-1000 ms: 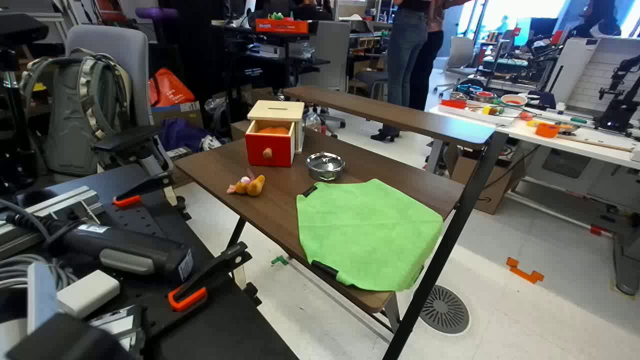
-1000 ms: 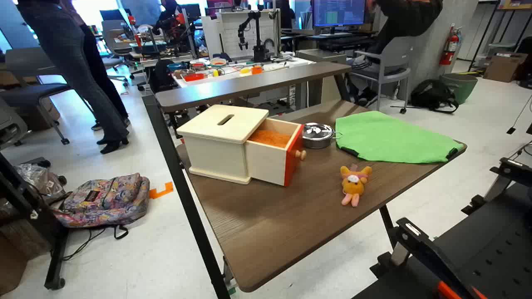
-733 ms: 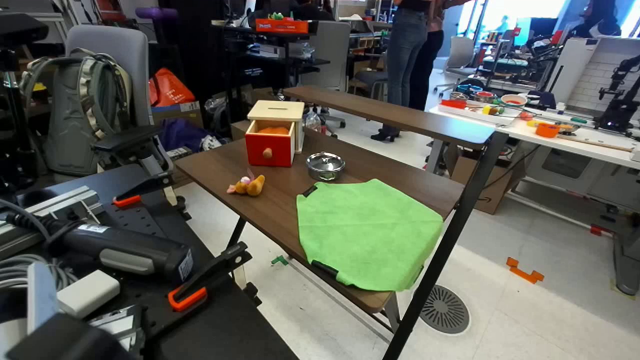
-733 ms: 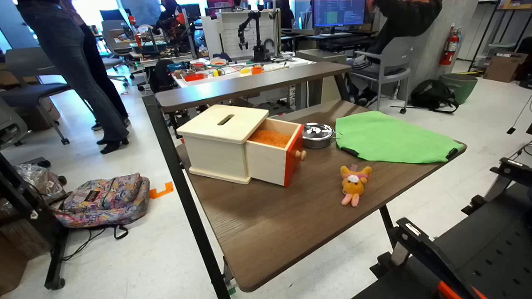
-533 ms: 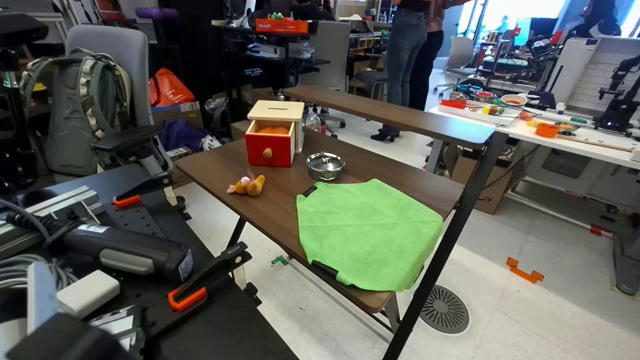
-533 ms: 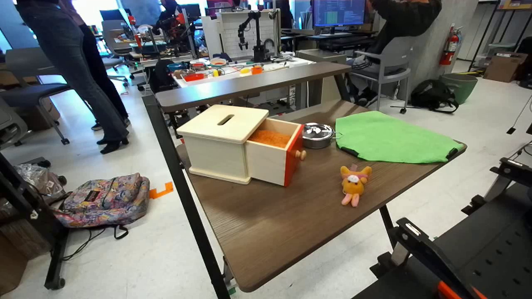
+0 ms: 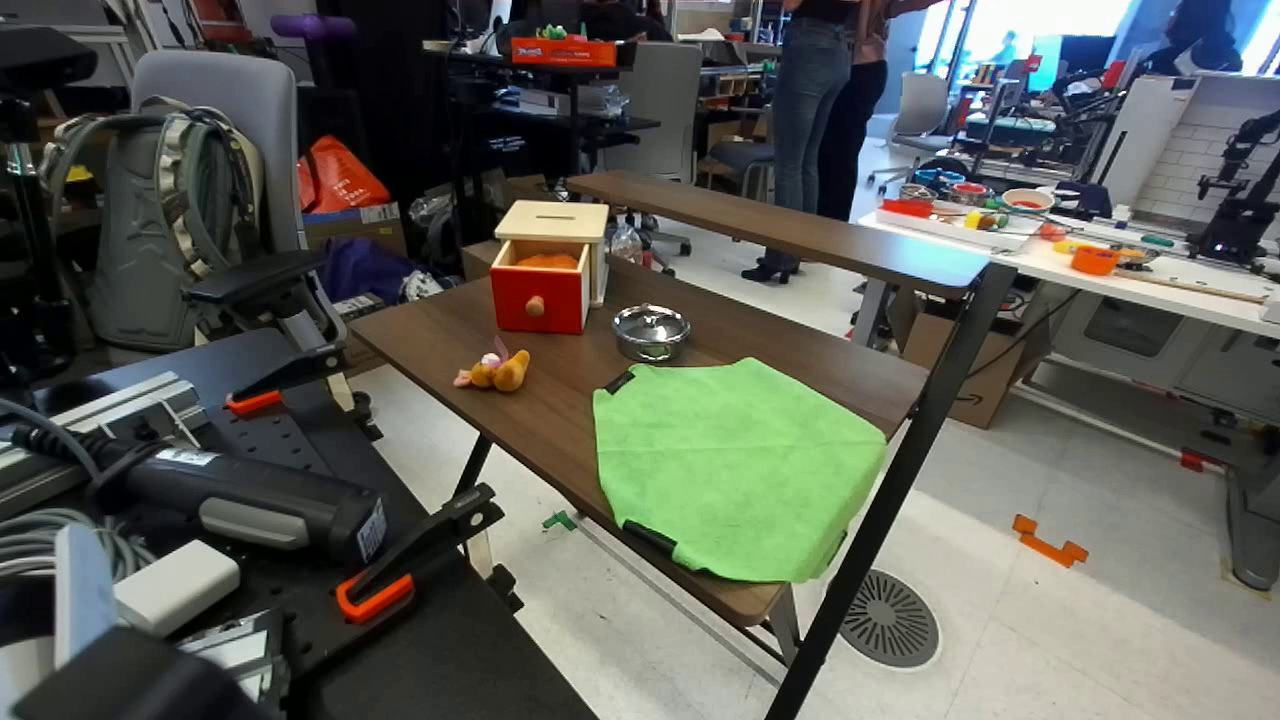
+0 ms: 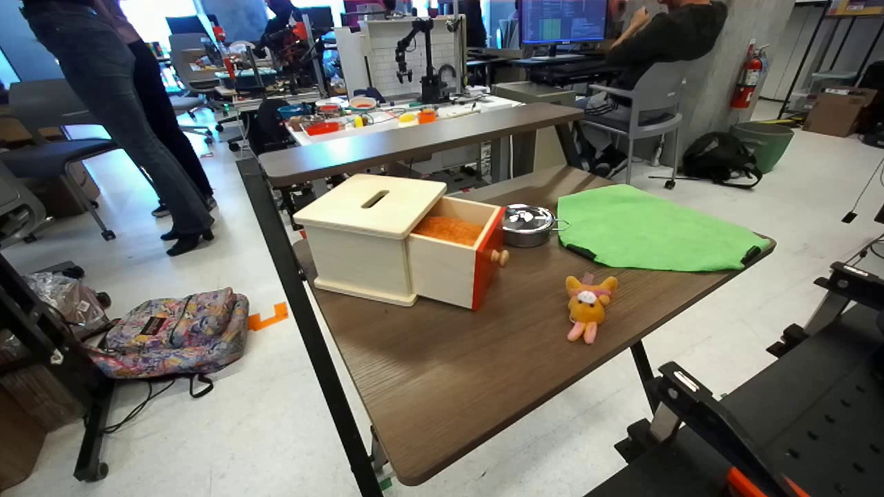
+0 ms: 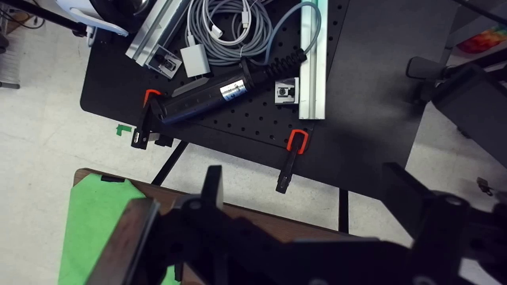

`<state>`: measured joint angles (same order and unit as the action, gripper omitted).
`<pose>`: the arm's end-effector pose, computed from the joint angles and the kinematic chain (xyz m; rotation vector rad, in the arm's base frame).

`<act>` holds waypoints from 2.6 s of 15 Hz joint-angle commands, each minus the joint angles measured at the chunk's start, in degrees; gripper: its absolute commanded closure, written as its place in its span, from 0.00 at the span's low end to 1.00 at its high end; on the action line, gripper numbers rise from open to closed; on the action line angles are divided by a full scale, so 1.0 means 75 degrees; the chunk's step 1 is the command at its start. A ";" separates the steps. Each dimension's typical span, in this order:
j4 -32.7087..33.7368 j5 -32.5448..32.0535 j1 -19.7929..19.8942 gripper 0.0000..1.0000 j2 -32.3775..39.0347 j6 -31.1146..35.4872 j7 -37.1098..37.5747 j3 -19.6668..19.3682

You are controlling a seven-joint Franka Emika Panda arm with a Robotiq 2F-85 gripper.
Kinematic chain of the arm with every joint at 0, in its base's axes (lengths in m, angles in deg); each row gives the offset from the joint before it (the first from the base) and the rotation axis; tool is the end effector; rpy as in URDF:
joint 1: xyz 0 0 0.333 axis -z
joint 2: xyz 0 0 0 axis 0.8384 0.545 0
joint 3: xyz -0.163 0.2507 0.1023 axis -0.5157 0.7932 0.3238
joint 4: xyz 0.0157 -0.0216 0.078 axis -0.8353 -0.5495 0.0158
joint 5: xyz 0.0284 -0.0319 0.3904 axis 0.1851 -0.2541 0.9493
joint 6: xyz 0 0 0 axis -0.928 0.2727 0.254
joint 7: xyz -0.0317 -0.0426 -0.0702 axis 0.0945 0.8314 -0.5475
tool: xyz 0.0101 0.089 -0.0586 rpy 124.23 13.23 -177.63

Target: Pick up the lid from the pot and put it on the table

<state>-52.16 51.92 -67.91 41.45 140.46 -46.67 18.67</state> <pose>0.3082 0.1880 0.4437 2.8512 0.4178 -0.3446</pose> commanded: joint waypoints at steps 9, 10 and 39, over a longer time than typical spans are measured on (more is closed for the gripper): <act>0.0425 -0.1620 0.0903 0.00 0.2265 0.2947 0.2524 -0.0263; 0.0529 -0.1747 0.1025 0.00 0.2534 0.3181 0.2776 -0.0352; 0.6364 -0.1288 0.0347 0.00 1.0062 0.5890 0.7329 -0.3280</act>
<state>-8.30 39.58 -64.71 113.86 184.02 9.47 -4.49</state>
